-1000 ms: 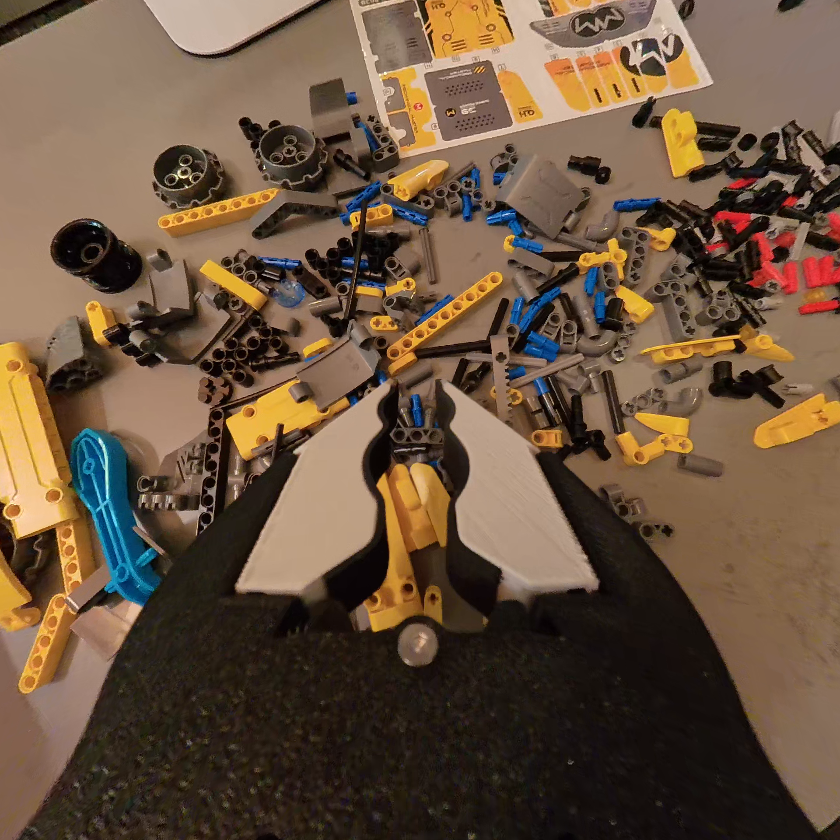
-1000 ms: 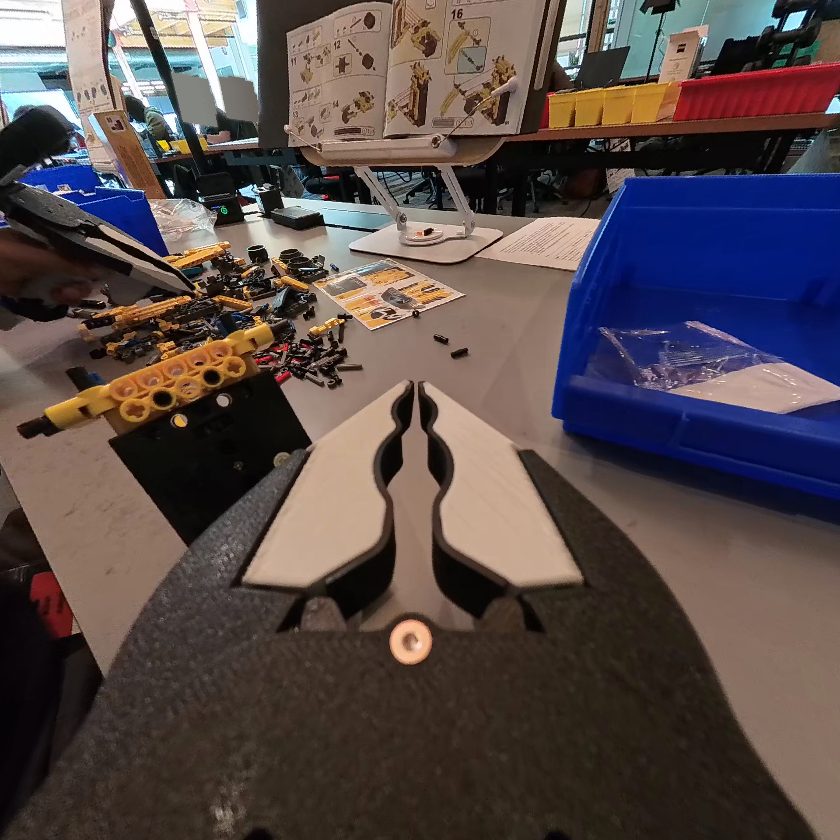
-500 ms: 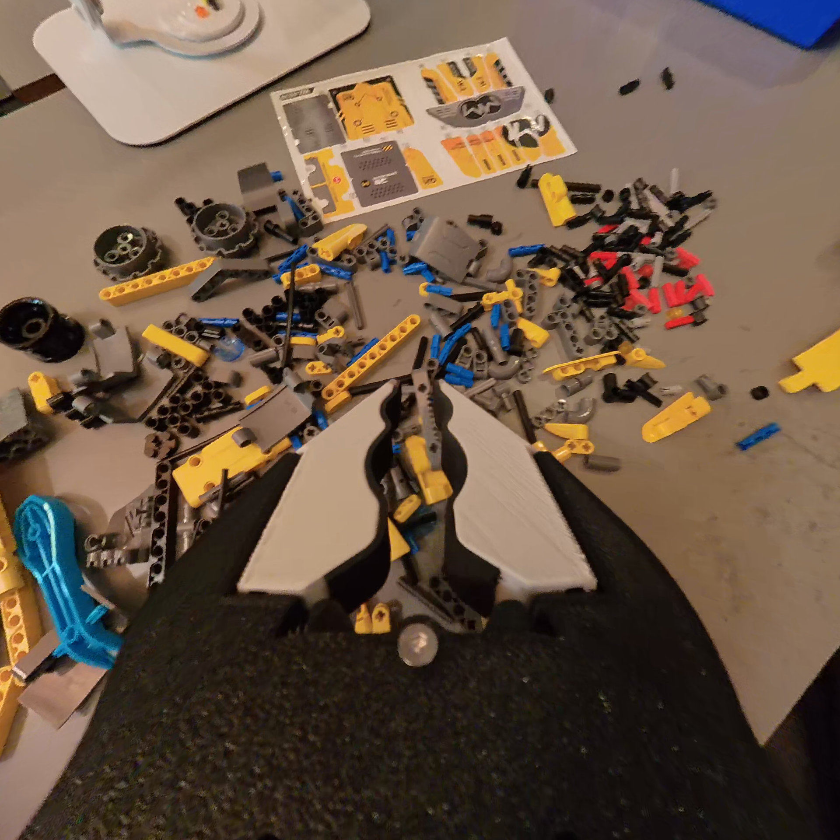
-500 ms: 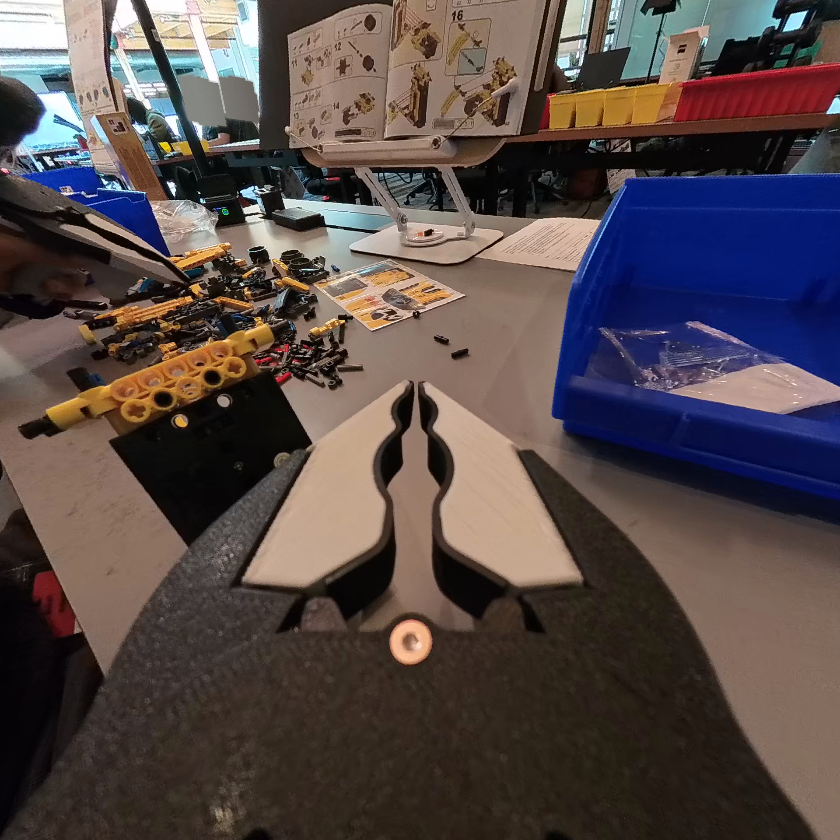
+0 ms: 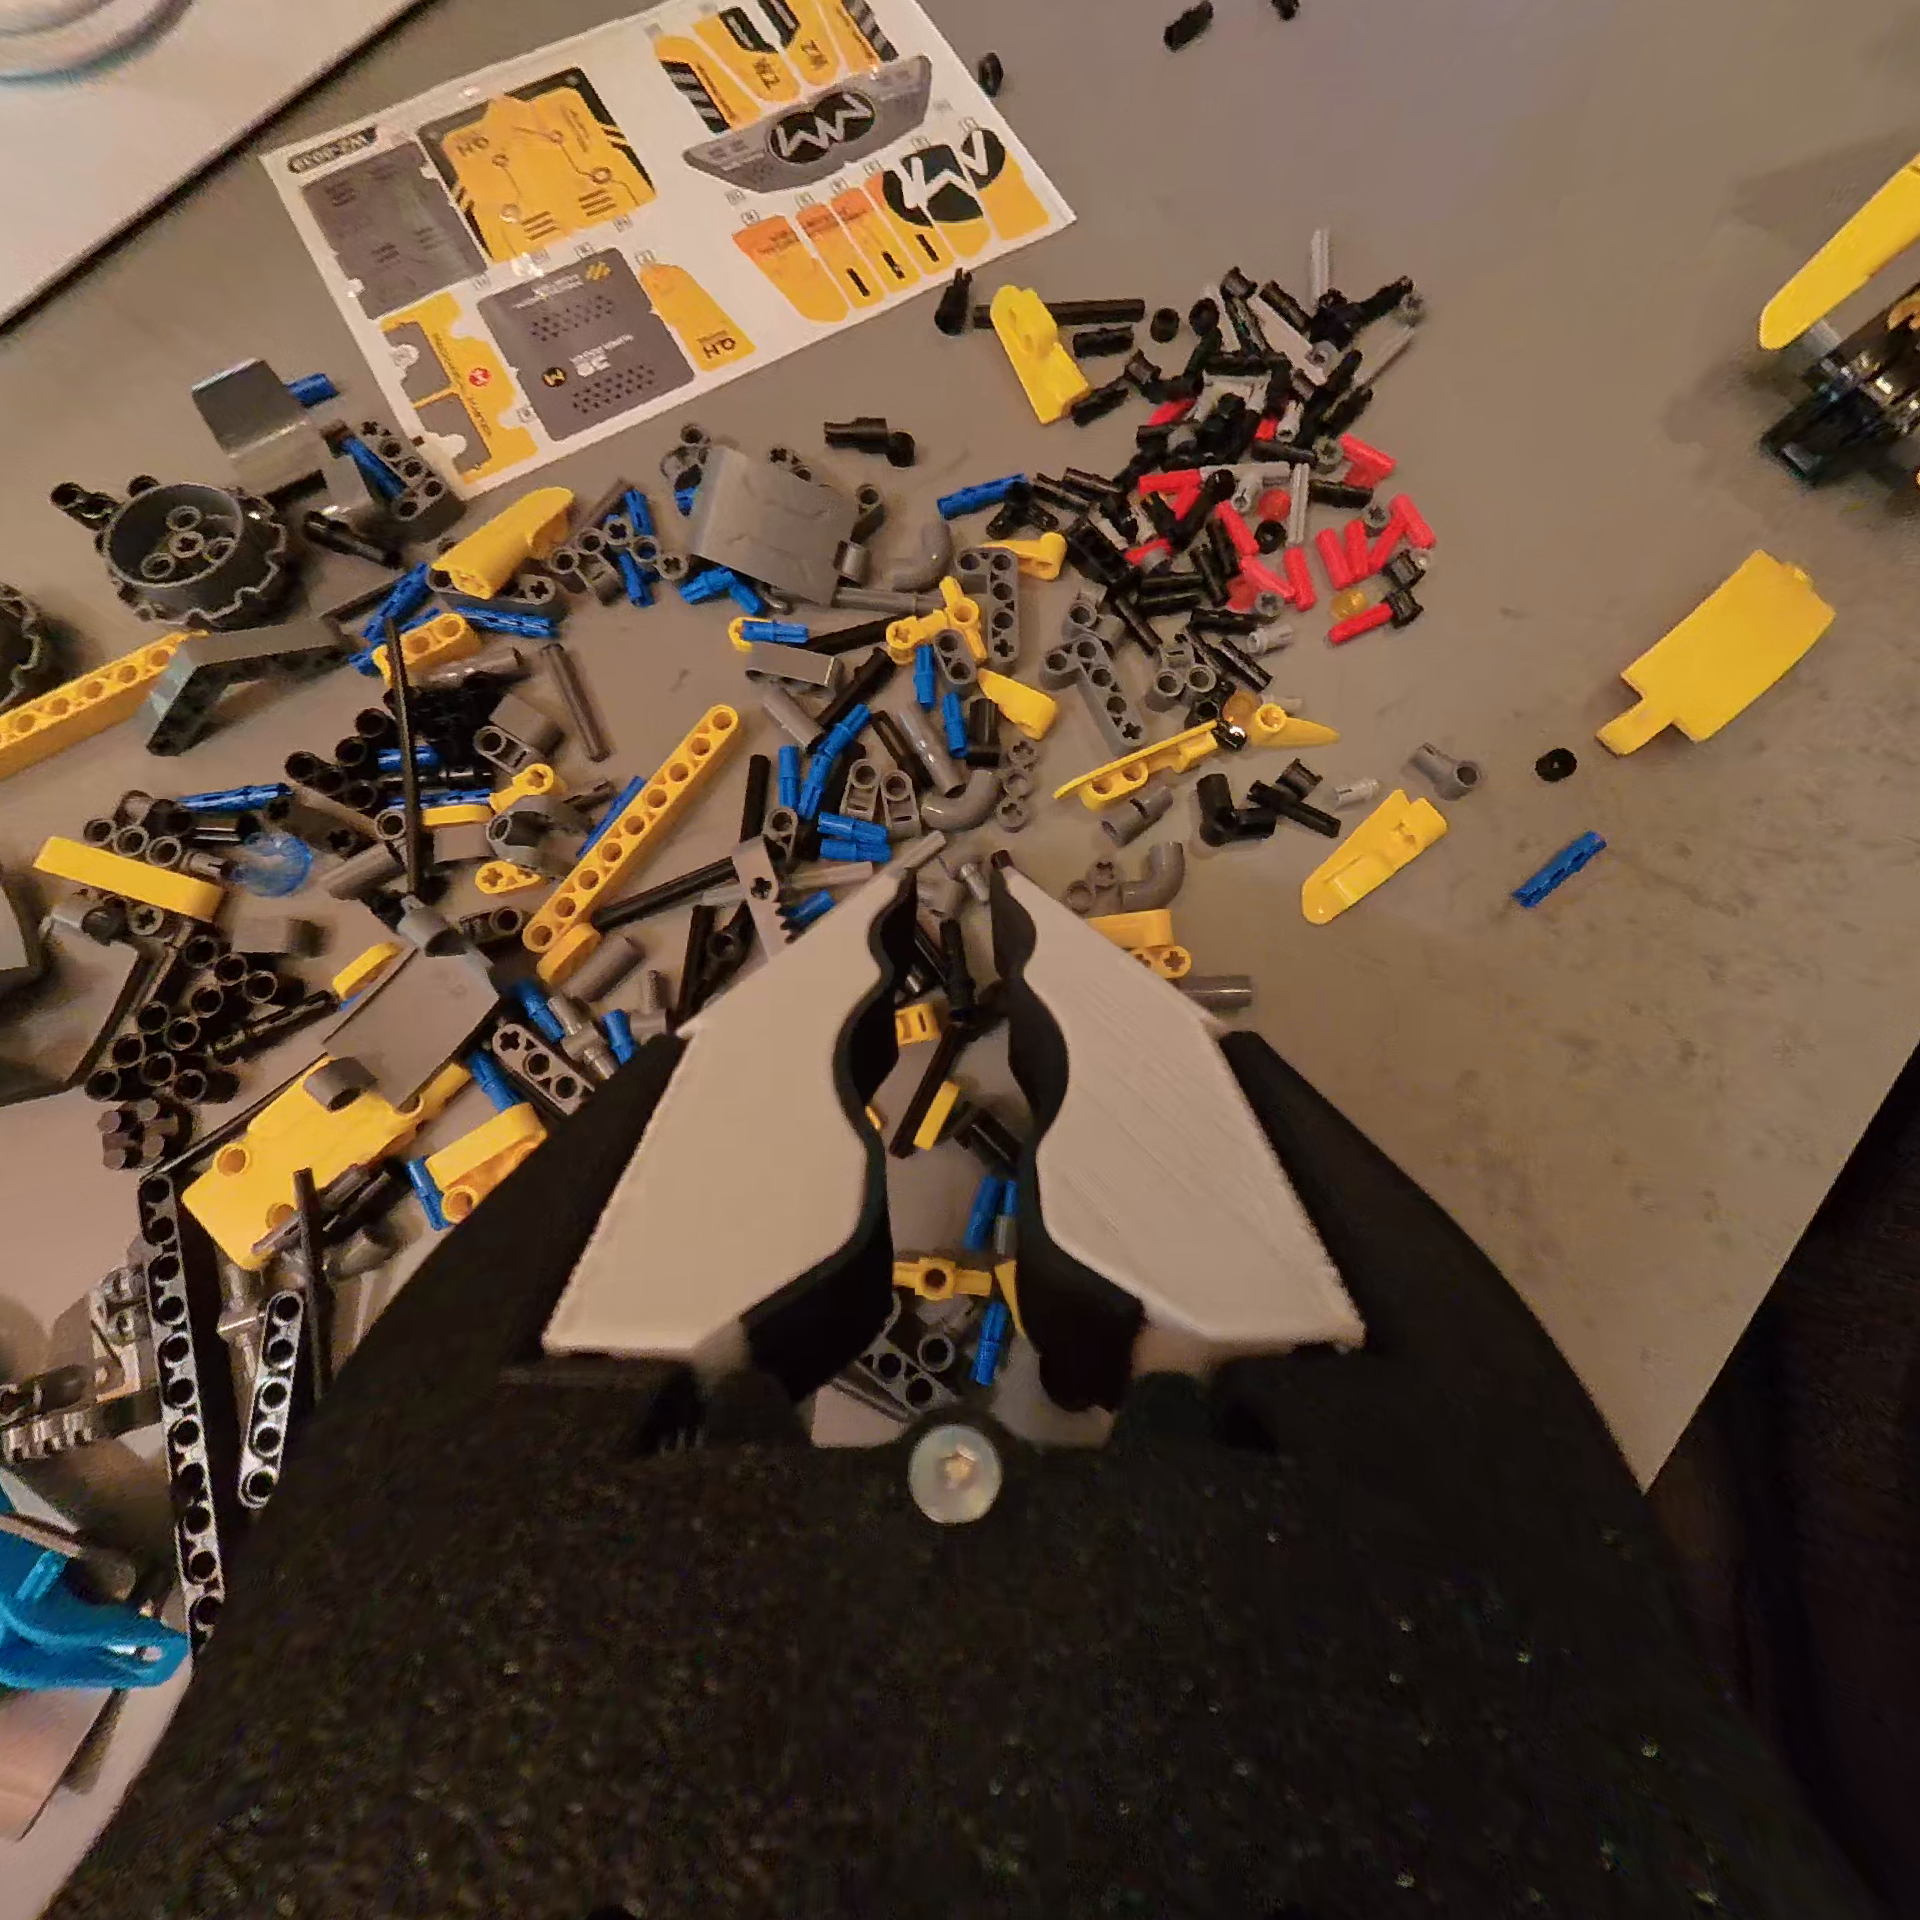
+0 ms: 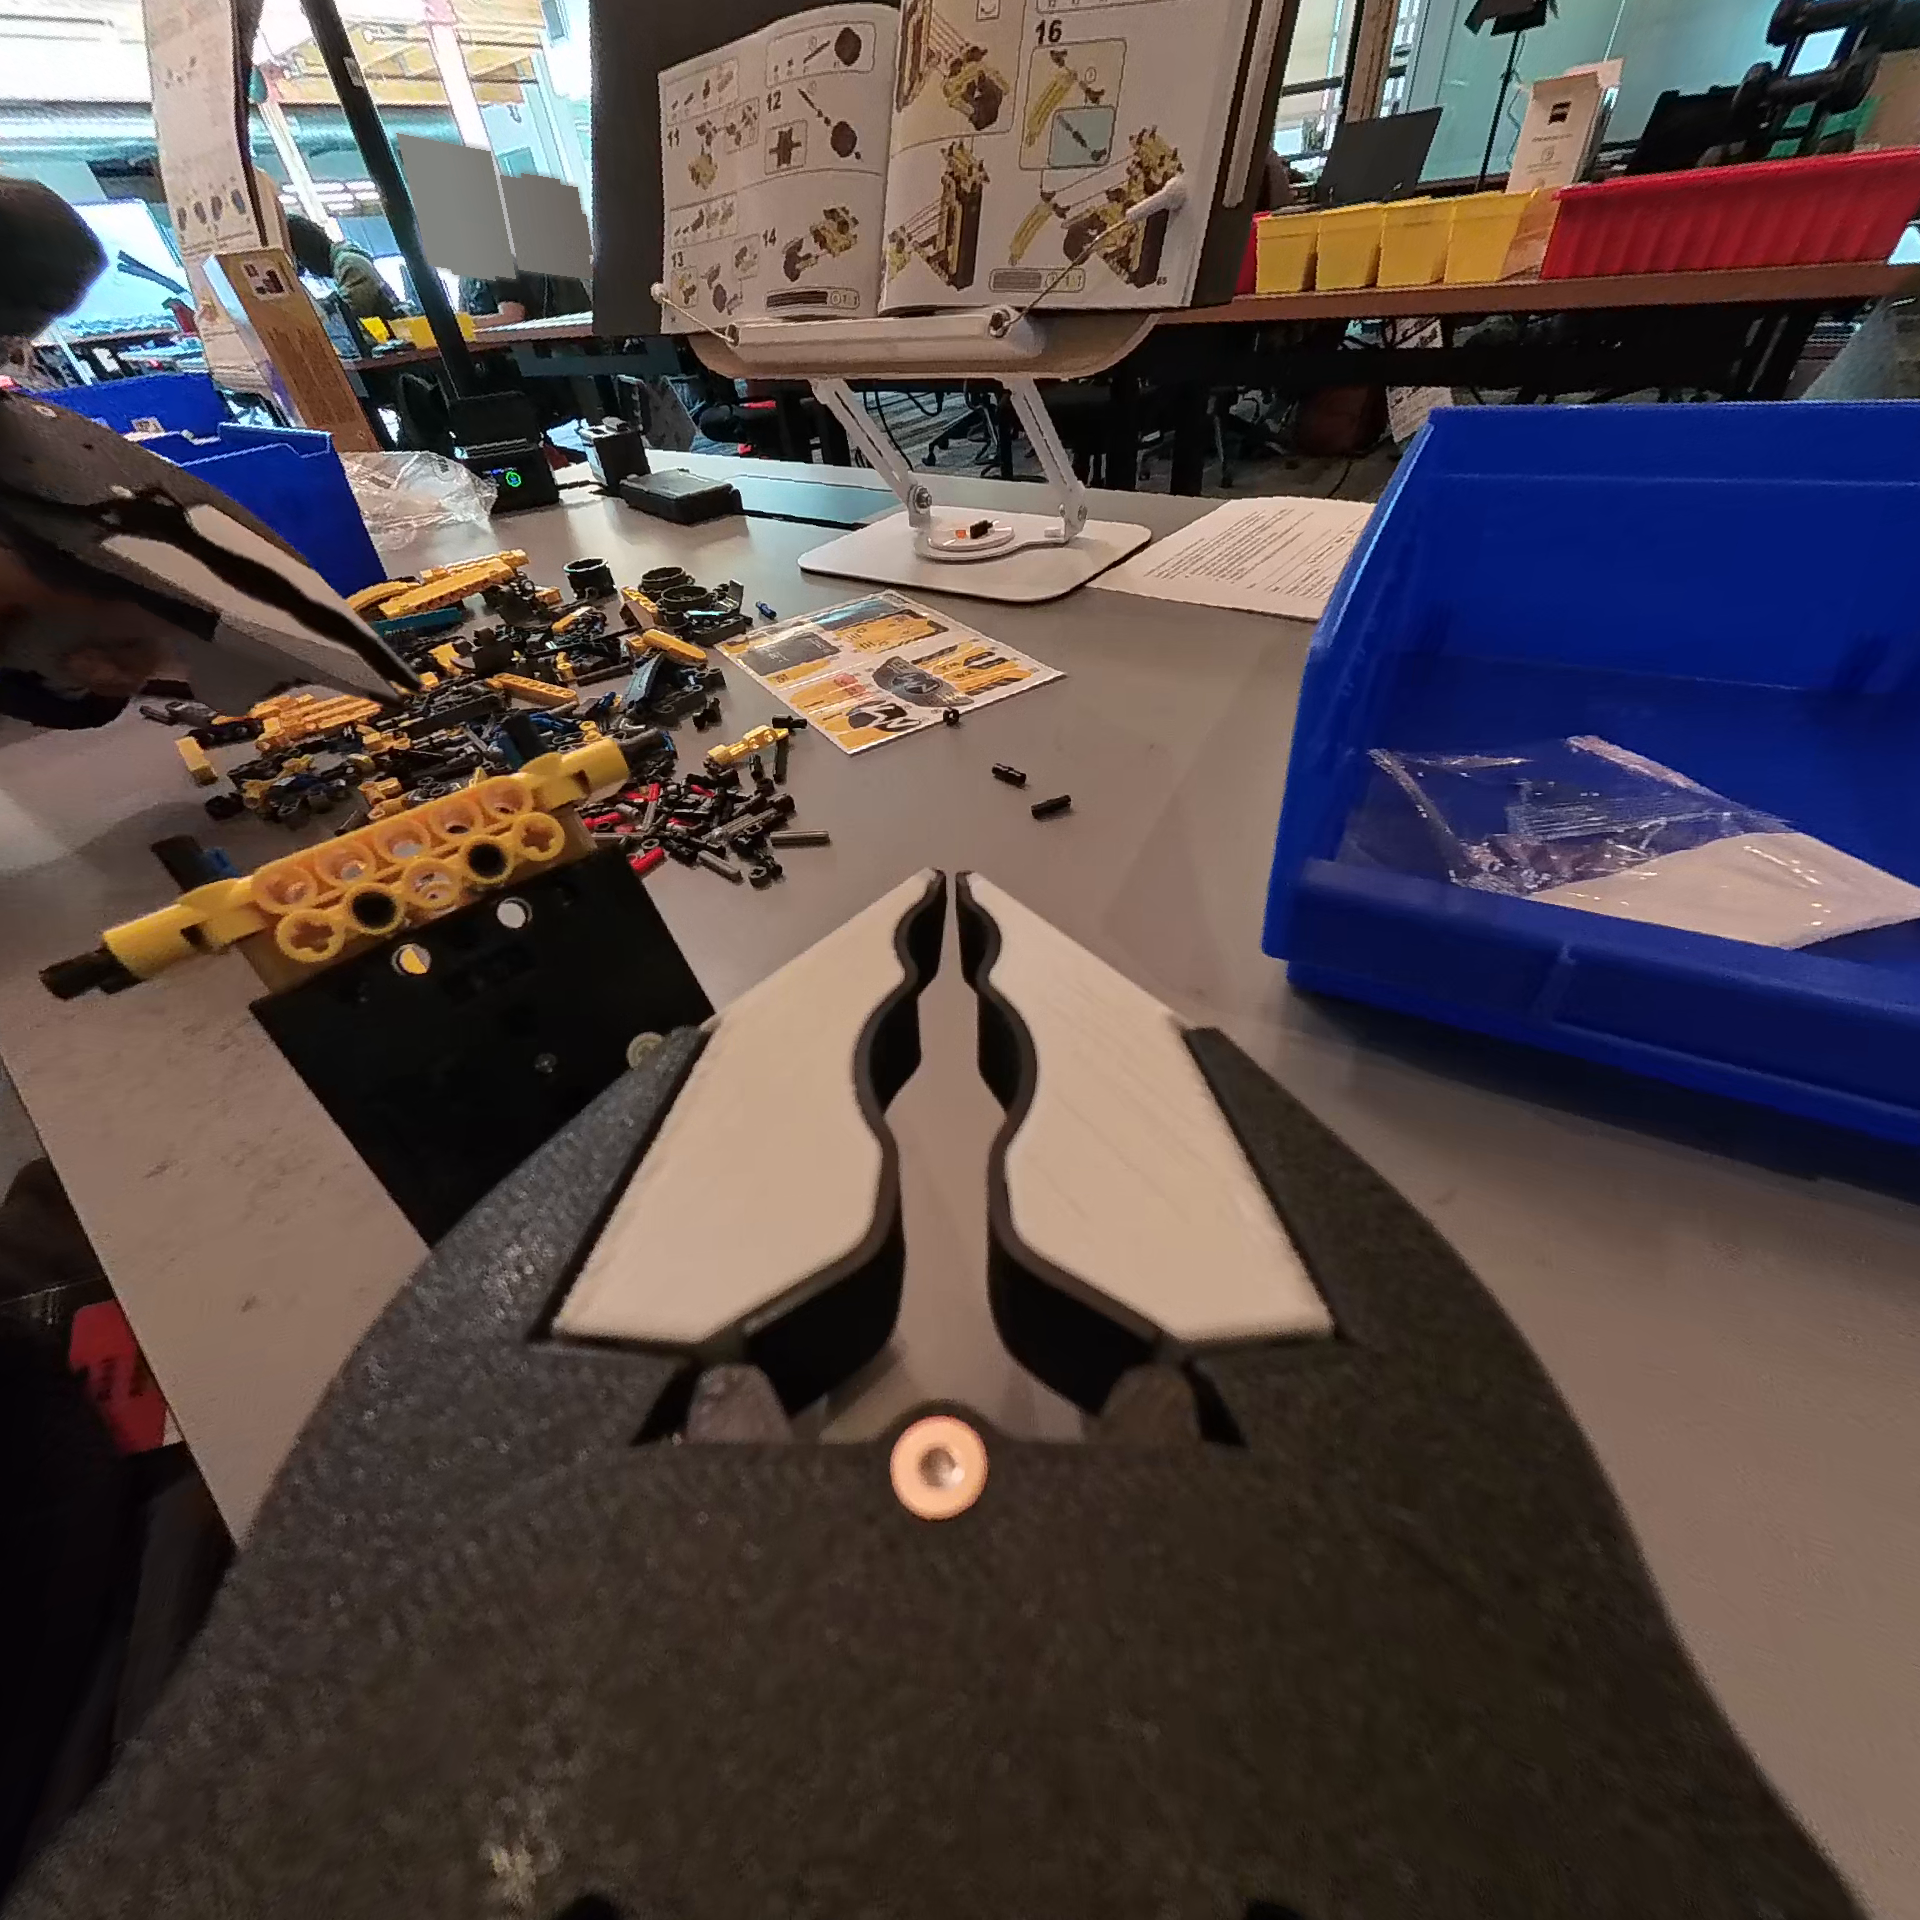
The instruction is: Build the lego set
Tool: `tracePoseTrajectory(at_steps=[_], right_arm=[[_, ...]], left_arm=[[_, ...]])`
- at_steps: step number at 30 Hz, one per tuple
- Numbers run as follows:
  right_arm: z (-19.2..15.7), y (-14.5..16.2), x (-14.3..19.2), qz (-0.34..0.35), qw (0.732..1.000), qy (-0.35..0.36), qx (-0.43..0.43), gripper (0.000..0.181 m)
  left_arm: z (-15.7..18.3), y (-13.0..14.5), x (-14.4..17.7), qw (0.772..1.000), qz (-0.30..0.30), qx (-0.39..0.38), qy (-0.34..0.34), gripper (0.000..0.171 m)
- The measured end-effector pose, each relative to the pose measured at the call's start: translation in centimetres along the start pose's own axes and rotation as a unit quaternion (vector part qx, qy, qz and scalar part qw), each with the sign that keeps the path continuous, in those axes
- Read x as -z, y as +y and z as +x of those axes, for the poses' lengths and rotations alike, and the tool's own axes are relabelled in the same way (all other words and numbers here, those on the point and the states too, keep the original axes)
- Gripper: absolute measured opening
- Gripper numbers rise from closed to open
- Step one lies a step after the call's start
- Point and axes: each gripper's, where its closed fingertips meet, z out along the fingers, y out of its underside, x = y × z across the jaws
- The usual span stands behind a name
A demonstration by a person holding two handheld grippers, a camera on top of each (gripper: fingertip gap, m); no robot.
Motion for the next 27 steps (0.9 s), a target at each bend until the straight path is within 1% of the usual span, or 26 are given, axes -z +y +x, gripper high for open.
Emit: tracePoseTrajectory(at_steps=[6,15,21,27], right_arm=[[0.0,0.0,0.0,-0.001,1.000,0.000,0.001,0.000],[0.0,0.0,0.0,-0.001,1.000,0.000,0.002,0.000],[0.0,0.0,0.0,-0.002,1.000,0.000,0.002,0.000],[0.0,0.1,0.0,-0.002,1.000,0.001,0.003,0.000]], left_arm=[[1.2,-0.4,-0.9,1.000,0.003,0.001,0.022,0.013],[4.1,-0.8,-2.7,0.998,-0.010,-0.032,0.052,0.014],[5.1,-1.3,-2.9,0.997,0.000,-0.036,0.070,0.014],[5.3,-1.3,-3.2,0.997,-0.002,-0.040,0.072,0.015]])
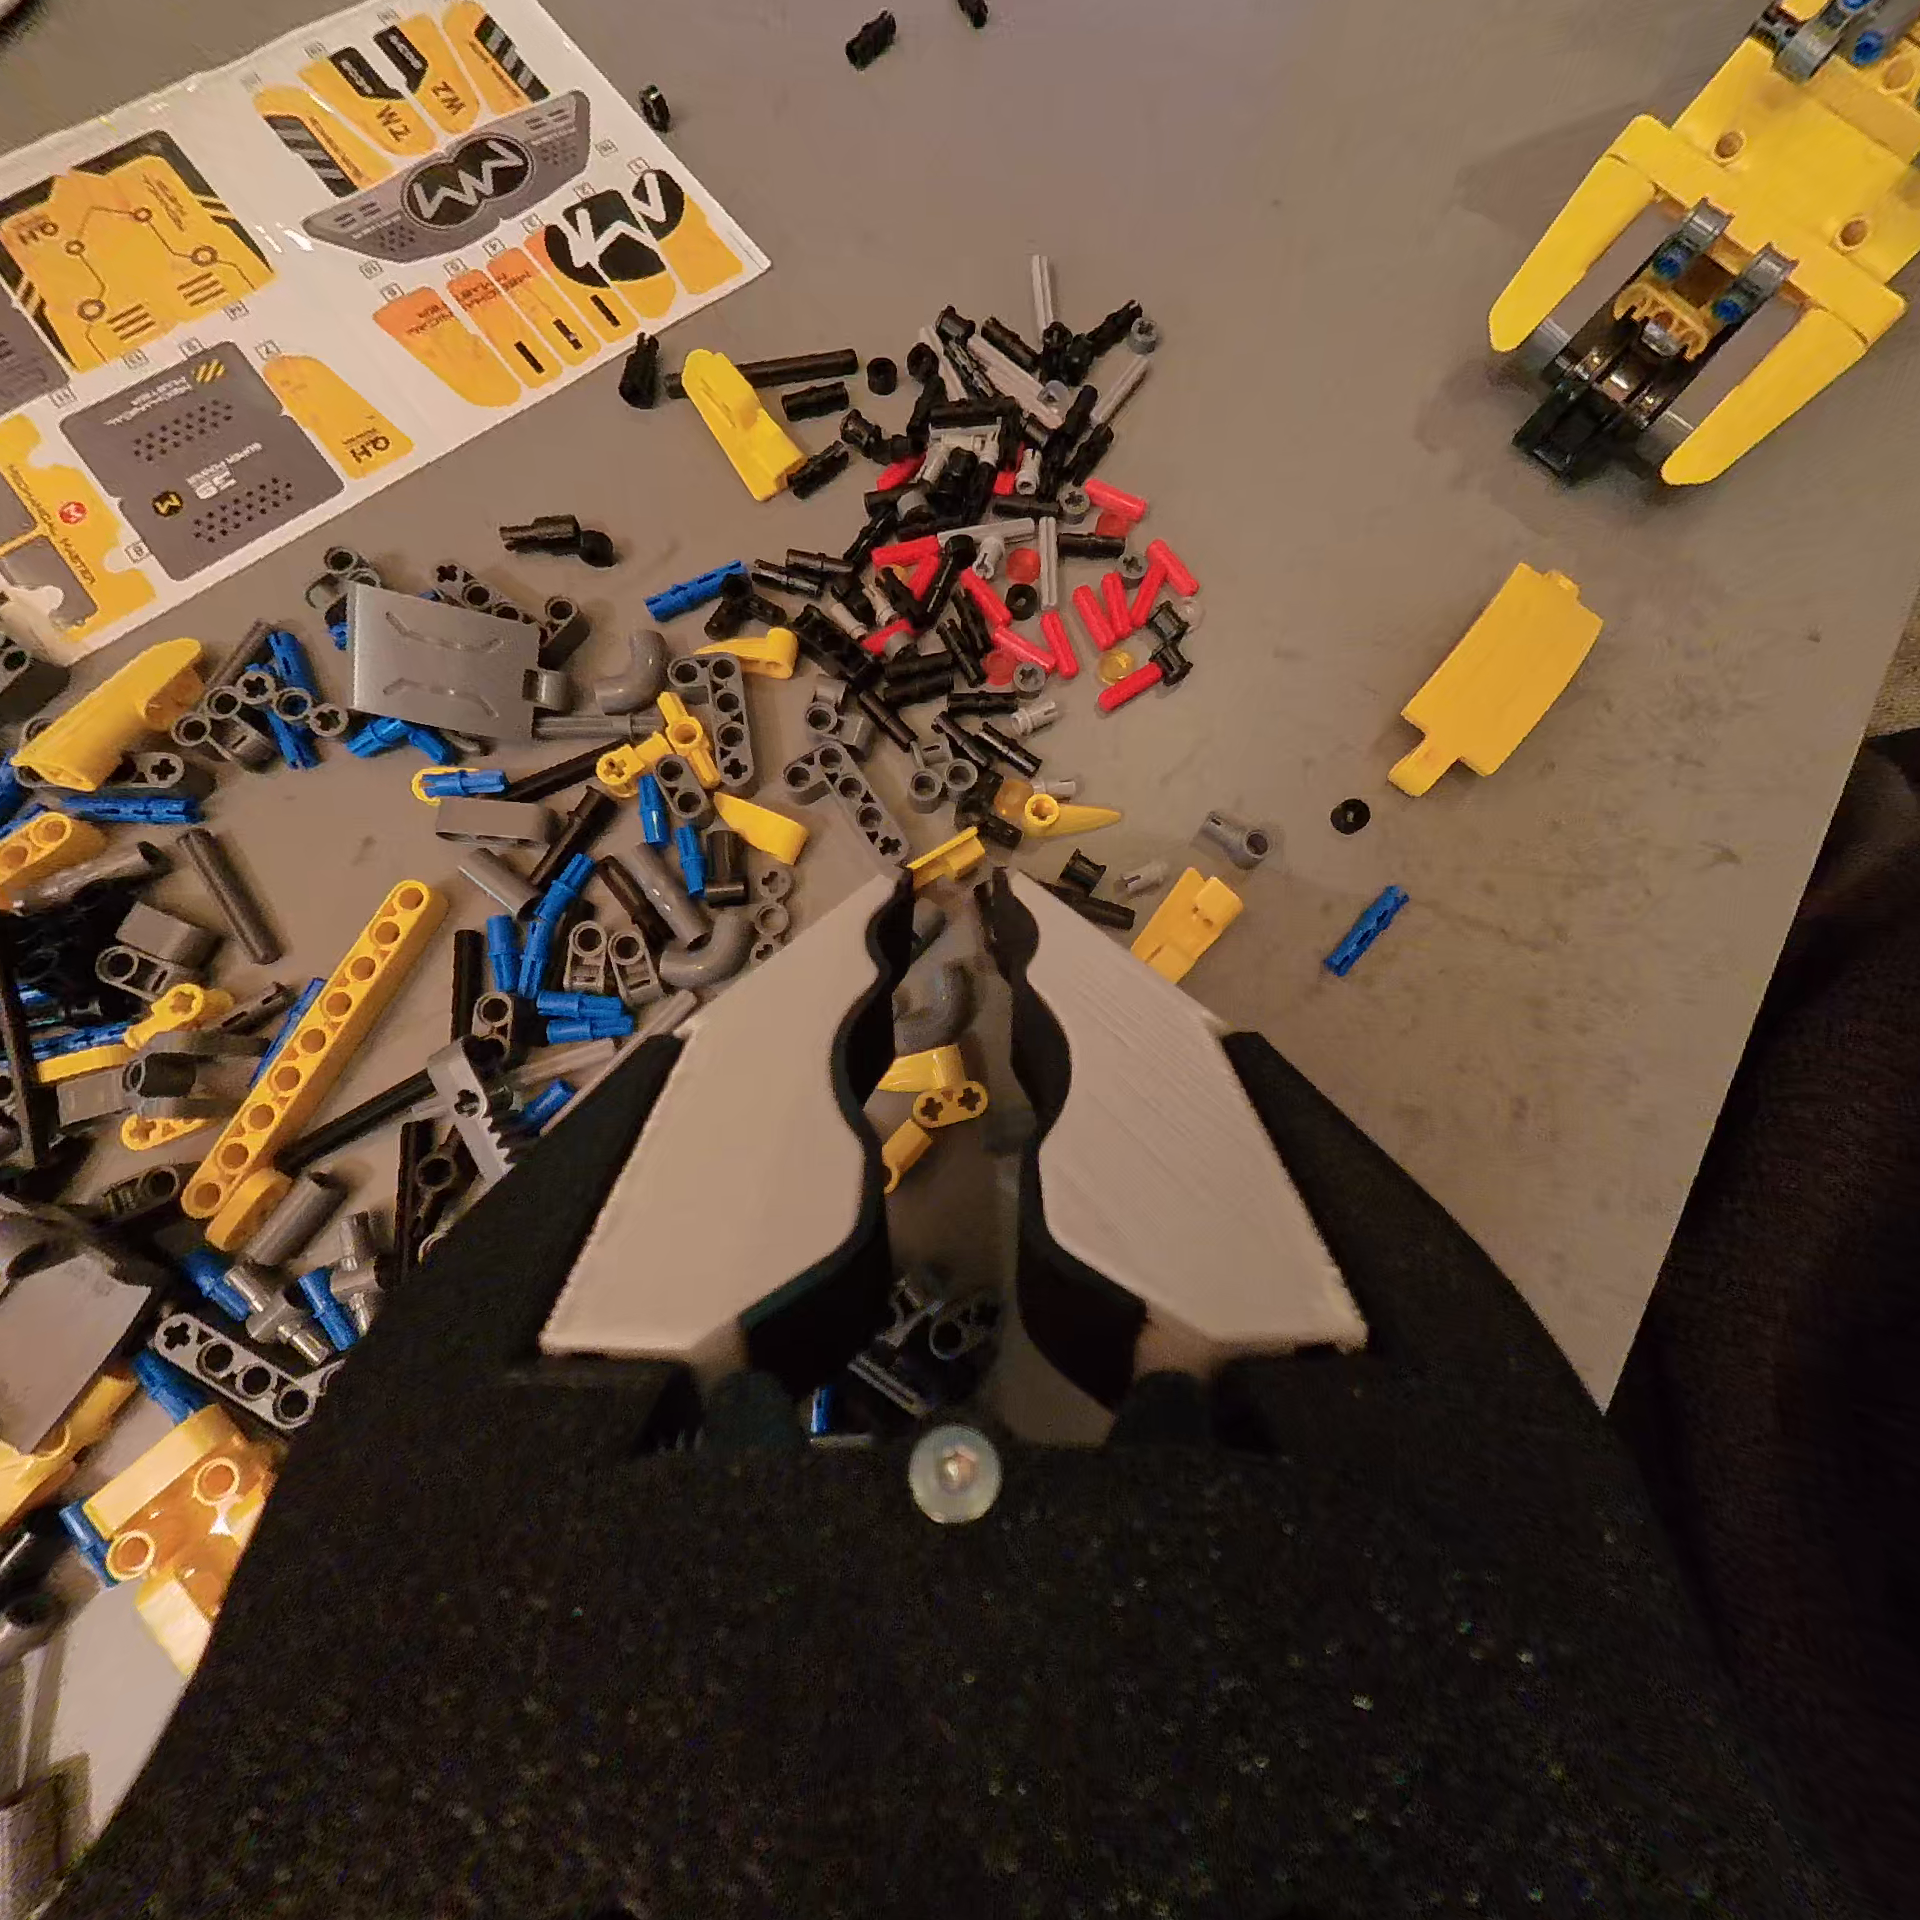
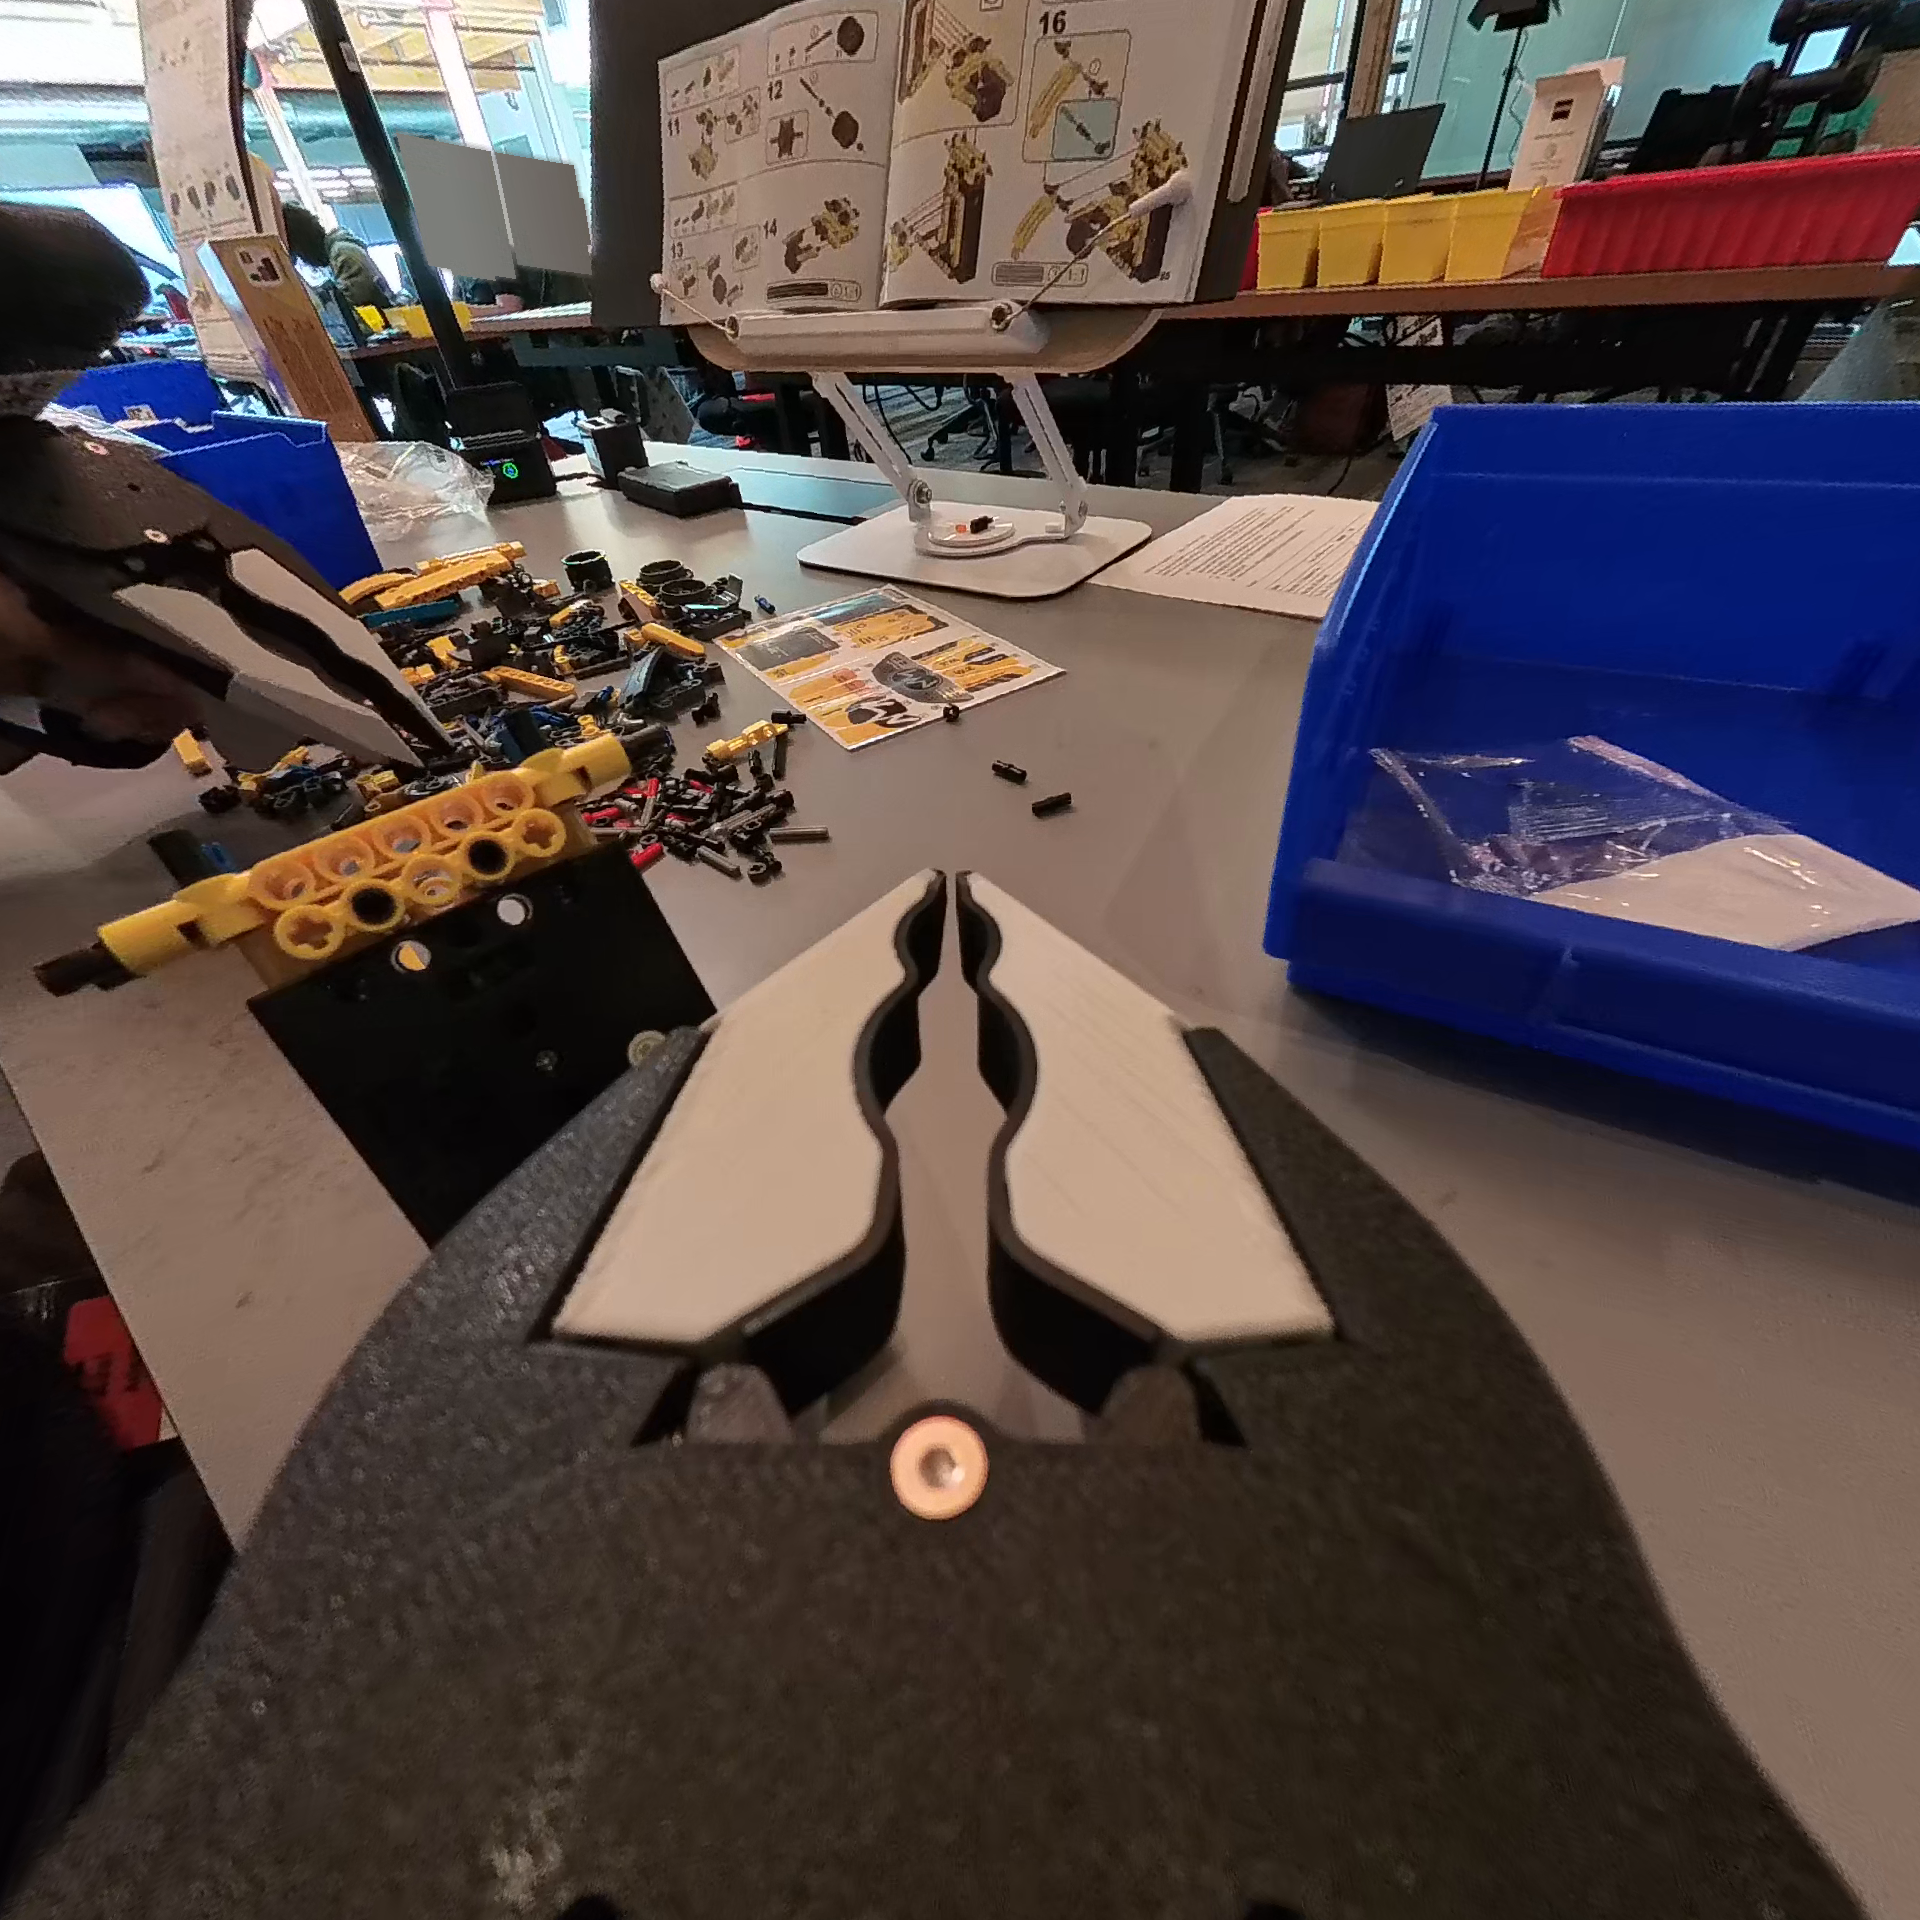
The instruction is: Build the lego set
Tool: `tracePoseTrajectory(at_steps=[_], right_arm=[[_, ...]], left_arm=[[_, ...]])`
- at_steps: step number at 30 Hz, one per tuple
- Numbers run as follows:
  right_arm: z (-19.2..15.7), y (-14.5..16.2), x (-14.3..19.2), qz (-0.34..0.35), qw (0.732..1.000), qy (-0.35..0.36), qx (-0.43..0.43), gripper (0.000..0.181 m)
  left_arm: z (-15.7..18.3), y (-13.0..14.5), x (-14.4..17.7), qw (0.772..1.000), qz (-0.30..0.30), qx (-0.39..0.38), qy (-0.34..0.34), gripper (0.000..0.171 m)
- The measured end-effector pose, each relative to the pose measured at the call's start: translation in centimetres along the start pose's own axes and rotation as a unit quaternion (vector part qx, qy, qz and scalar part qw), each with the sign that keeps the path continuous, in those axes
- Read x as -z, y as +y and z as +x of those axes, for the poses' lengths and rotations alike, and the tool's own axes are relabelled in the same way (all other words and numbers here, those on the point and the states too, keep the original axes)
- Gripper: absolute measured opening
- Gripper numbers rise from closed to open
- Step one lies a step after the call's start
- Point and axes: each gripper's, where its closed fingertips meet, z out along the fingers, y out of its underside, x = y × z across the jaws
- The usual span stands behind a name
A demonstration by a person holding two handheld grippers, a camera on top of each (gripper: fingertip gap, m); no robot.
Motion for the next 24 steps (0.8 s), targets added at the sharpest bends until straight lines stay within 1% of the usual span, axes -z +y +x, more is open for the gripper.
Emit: tracePoseTrajectory(at_steps=[6,13,17,21,24], right_arm=[[0.0,0.0,0.0,-0.001,1.000,0.000,0.002,0.000],[-0.1,0.1,-0.1,-0.003,1.000,0.001,0.004,0.000],[-0.1,0.1,-0.1,-0.003,1.000,0.001,0.005,0.000],[-0.1,0.1,-0.1,-0.004,1.000,0.001,0.005,0.000],[-0.1,0.1,-0.1,-0.004,1.000,0.001,0.006,0.000]], left_arm=[[0.2,0.3,-0.3,1.000,-0.010,-0.005,0.001,0.015],[-0.4,0.9,-0.8,1.000,-0.024,-0.004,-0.010,0.015],[-0.6,0.9,-0.9,1.000,-0.021,-0.002,-0.013,0.015],[-1.6,0.7,-1.0,0.999,-0.015,-0.004,-0.036,0.015],[-1.8,0.4,-1.1,0.999,-0.006,0.003,-0.037,0.015]])
